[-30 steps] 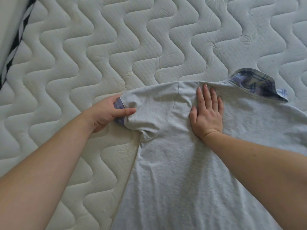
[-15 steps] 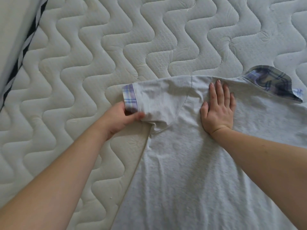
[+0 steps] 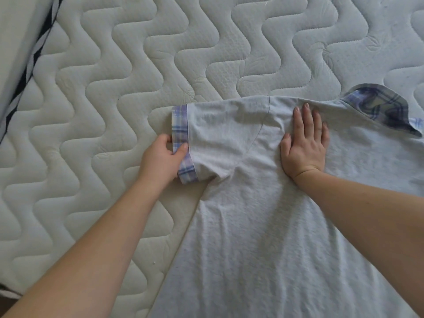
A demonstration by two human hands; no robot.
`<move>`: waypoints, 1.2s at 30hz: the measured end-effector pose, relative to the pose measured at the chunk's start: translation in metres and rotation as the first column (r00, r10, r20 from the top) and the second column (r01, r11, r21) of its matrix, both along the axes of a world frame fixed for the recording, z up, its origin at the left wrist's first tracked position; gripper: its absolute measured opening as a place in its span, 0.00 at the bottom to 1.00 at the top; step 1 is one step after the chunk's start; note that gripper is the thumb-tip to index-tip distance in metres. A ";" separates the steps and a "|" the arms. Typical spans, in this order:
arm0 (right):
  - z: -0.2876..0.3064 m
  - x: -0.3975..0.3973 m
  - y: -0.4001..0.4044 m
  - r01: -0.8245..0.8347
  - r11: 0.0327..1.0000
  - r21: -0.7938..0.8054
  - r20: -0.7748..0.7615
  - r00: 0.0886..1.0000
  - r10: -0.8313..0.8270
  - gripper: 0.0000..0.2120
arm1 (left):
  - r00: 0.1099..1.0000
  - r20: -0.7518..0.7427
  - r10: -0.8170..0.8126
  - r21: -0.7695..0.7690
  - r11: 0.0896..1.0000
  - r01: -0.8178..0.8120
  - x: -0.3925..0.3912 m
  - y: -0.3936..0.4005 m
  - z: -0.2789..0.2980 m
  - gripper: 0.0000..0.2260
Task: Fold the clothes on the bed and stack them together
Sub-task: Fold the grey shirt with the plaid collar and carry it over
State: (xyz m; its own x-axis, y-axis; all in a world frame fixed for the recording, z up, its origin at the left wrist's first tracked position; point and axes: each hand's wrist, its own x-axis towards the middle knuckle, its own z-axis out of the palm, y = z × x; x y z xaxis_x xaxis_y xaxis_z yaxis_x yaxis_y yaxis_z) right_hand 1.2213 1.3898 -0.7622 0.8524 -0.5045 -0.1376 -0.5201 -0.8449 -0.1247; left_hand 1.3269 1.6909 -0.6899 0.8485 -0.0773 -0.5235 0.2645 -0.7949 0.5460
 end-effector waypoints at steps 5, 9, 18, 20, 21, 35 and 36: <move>0.000 0.000 0.000 0.000 1.000 0.011 0.007 1.000 0.000 0.31 | 0.964 -0.241 0.115 -0.076 0.988 -0.137 -0.022 0.002 0.000 0.21; 0.001 -0.001 0.000 -0.002 1.000 0.020 0.005 1.000 0.002 0.31 | 0.939 -0.276 0.206 -0.270 0.921 -0.281 -0.041 0.005 0.005 0.06; 0.003 0.000 0.002 -0.002 1.000 0.023 0.007 1.000 0.002 0.31 | 0.846 0.511 -0.153 0.168 0.983 0.076 -0.044 -0.019 0.018 0.14; 0.003 0.000 0.002 -0.006 1.000 0.024 0.008 1.000 0.006 0.32 | 0.756 0.527 -0.389 0.197 0.921 0.336 -0.038 -0.048 0.013 0.14; 0.003 0.000 0.001 -0.007 1.000 0.025 0.005 1.000 0.007 0.32 | 0.712 0.496 -0.497 0.213 0.864 0.456 -0.035 -0.065 0.009 0.16; 0.002 -0.001 0.001 -0.018 0.999 0.038 -0.006 1.000 0.018 0.33 | 0.412 0.397 -0.820 0.540 0.571 0.618 -0.018 -0.138 -0.074 0.32; 0.002 -0.001 0.001 -0.023 0.999 0.033 -0.012 1.000 0.024 0.33 | 0.420 0.403 -0.813 0.532 0.582 0.615 -0.018 -0.139 -0.076 0.33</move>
